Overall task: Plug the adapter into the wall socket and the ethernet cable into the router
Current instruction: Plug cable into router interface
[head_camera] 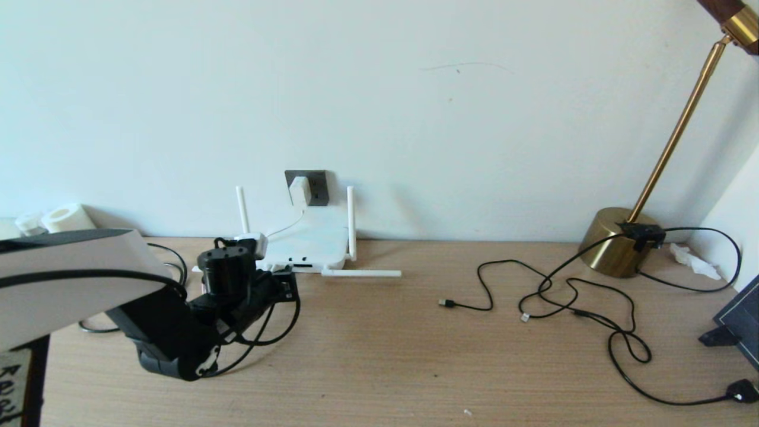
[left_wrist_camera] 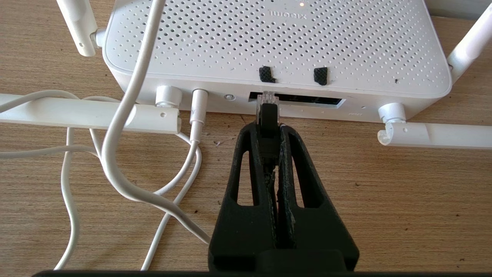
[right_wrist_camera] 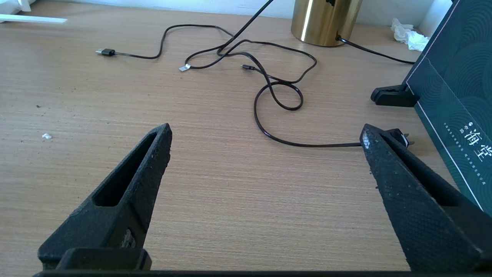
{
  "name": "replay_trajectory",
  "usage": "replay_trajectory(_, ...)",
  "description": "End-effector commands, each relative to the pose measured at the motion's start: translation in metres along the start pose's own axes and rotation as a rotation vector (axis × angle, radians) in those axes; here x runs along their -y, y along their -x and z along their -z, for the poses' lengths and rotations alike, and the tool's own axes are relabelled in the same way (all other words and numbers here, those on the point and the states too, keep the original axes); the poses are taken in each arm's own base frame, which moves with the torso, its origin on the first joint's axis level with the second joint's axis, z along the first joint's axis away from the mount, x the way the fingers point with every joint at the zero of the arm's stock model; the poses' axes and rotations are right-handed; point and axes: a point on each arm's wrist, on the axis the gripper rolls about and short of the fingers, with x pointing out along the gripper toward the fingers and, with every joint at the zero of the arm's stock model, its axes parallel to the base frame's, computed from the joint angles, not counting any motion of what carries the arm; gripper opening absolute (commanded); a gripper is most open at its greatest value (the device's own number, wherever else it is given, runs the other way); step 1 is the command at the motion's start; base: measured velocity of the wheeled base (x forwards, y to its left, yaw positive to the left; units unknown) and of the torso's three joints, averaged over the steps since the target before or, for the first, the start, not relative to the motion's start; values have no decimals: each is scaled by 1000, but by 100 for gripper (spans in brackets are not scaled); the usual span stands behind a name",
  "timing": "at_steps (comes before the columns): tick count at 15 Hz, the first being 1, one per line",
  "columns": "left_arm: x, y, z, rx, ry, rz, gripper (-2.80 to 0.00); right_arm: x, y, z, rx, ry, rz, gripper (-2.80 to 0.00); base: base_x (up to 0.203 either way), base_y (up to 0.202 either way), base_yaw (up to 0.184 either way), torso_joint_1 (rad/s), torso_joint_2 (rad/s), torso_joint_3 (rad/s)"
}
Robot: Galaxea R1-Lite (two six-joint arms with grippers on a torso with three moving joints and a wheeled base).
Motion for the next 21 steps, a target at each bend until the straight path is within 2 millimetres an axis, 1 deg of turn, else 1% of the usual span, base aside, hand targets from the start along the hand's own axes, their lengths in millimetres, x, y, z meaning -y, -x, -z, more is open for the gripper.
replay_trajectory(1,0,0,-1,7,2,-1,-280,0,0,0,-1,0,0,0,0,0,0,0,0,0)
replay_trajectory(21,0,1,0,2,1,-2,-280,0,0,0,-1,0,0,0,0,0,0,0,0,0)
